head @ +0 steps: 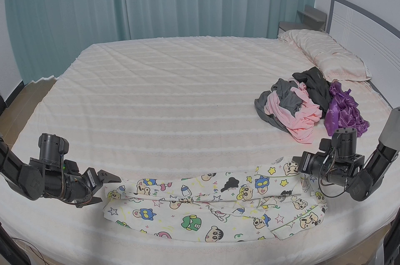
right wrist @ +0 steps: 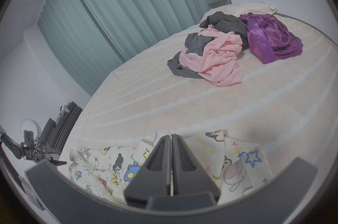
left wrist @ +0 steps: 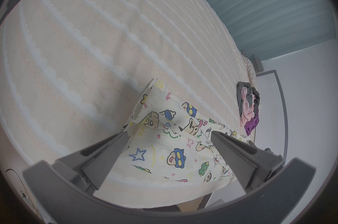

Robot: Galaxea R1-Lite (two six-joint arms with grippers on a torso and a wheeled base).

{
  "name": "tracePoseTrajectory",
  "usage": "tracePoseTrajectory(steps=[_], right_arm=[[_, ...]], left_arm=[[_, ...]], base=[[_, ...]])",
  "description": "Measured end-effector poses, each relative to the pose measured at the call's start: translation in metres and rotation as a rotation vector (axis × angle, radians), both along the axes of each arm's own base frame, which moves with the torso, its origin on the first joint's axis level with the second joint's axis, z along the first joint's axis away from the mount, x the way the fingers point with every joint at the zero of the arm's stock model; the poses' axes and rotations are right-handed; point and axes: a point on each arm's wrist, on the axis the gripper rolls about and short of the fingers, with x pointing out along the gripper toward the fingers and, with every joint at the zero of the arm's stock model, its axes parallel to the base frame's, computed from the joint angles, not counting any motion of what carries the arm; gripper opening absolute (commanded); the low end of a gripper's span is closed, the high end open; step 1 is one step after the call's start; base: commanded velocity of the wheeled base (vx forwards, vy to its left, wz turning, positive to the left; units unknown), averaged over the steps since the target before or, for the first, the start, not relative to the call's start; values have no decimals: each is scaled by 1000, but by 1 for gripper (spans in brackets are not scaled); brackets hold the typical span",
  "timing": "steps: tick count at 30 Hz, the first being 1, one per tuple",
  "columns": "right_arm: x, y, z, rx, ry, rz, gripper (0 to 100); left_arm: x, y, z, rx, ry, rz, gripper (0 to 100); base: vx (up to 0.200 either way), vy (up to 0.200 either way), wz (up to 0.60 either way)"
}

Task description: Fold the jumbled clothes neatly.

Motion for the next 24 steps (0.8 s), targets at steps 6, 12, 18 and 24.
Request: tracePoseTrajectory(steps=[6, 12, 18, 24], right_arm=[[10, 1, -2, 0, -10, -5, 100], [18, 0, -4, 0, -18, -11, 100], [22, 2, 4, -1, -28, -9, 100], [26, 20, 13, -16, 32, 42, 100]], left_arm=[[0, 0, 0, 0, 0, 0, 100], [0, 0, 0, 0, 0, 1, 100], [0, 0, 0, 0, 0, 1, 100], [0, 0, 0, 1, 0, 1, 100]], base=[[0, 0, 0], [0, 0, 0], [0, 0, 0], [0, 0, 0]])
